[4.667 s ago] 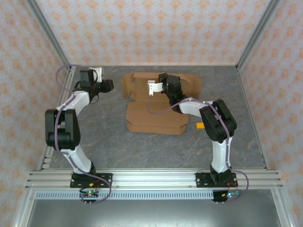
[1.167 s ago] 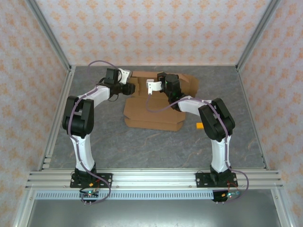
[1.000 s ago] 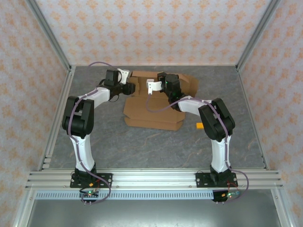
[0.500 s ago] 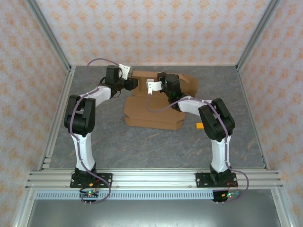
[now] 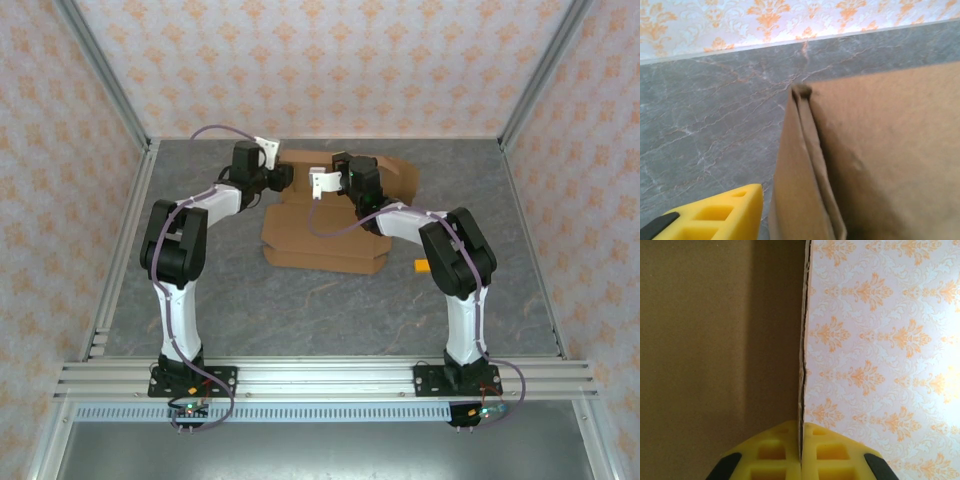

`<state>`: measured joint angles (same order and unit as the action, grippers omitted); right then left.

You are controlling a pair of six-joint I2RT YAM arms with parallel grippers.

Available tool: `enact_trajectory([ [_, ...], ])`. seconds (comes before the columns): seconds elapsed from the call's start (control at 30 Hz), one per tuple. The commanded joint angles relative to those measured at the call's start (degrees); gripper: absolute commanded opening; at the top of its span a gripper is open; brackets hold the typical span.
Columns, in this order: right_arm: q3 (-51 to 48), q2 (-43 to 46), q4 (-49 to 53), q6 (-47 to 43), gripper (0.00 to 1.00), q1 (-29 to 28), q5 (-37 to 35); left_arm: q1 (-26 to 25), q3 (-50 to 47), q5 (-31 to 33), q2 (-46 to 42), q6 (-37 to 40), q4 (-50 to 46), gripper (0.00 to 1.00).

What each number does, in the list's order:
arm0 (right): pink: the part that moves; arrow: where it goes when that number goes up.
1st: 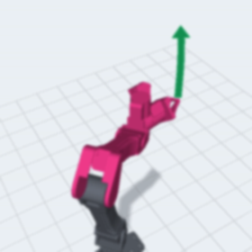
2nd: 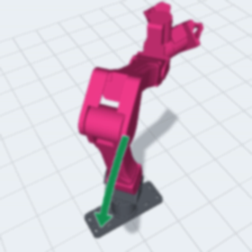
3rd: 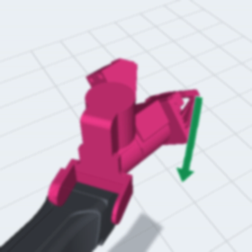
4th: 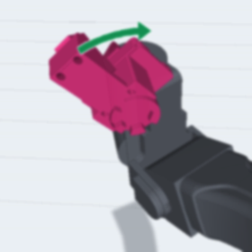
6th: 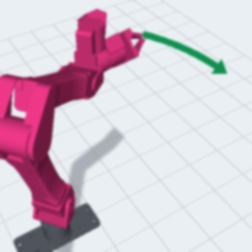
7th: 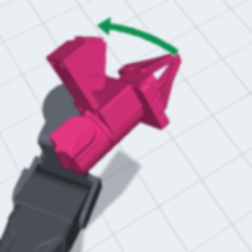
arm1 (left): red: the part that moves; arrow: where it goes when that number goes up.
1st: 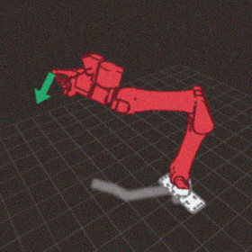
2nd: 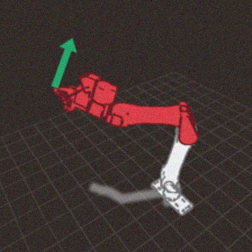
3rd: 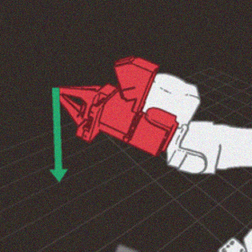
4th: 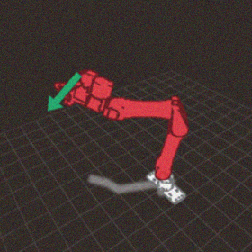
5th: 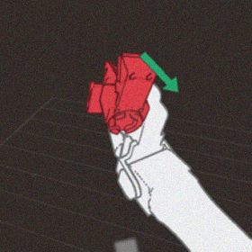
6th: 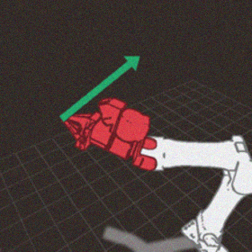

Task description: Fold the paper box

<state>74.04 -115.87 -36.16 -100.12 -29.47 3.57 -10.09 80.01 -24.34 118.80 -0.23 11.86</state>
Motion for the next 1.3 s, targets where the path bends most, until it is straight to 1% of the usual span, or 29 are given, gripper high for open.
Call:
enact_trajectory([
  [0.0, 1.3, 1.1, 2.9, 0.3, 0.0, -0.3, 1.7, -0.2, -2.3, 7.2, 1.0, -1.4, 3.8, 0.43],
  [0.1, 1.4, 1.2, 3.0, 0.3, 0.0, -0.3, 1.6, -0.2, -3.1, 7.8, 0.6, -2.0, 5.0, 0.42],
  [0.23, 1.5, 1.4, 3.1, 0.6, 0.0, -0.4, 1.8, -0.3, -3.2, 10.8, 0.6, -3.2, 5.4, 0.33],
  [0.4, 1.5, 1.5, 3.5, 0.7, 0.0, -0.5, 1.9, -0.4, -3.3, 11.5, 0.8, -5.7, 7.4, 0.25],
  [0.57, 1.5, 1.6, 4.6, 0.7, 0.0, -0.6, 2.1, -1.4, -3.1, 15.6, 0.7, -5.9, 6.6, 0.18],
  [0.63, 1.6, 1.8, 5.4, 0.8, 0.0, -0.7, 2.2, -2.2, -3.0, 19.4, 0.5, -5.9, 5.7, 0.16],
  [0.73, 1.9, 2.3, 7.0, 1.2, 0.0, -0.7, 2.2, -3.8, -3.0, 24.1, 0.3, -5.8, 5.5, 0.15],
  [0.83, 2.3, 2.7, 8.7, 1.6, 0.0, -0.8, 2.1, -5.6, -2.5, 30.0, 0.3, -5.4, 4.4, 0.14],
  [1.03, 2.6, 3.6, 11.5, 2.7, 0.0, -0.8, 1.8, -7.0, -2.2, 40.3, 0.3, -7.9, 3.1, 0.15],
  [1.17, 2.9, 3.4, 12.3, 3.1, 0.0, -0.9, 1.5, -7.6, 0.1, 42.5, 1.4, -8.3, 0.4, 0.18],
  [1.27, 3.0, 3.4, 12.8, 3.4, 0.0, -0.9, 1.4, -7.8, -0.1, 44.3, 1.3, -8.9, 0.4, 0.19],
])
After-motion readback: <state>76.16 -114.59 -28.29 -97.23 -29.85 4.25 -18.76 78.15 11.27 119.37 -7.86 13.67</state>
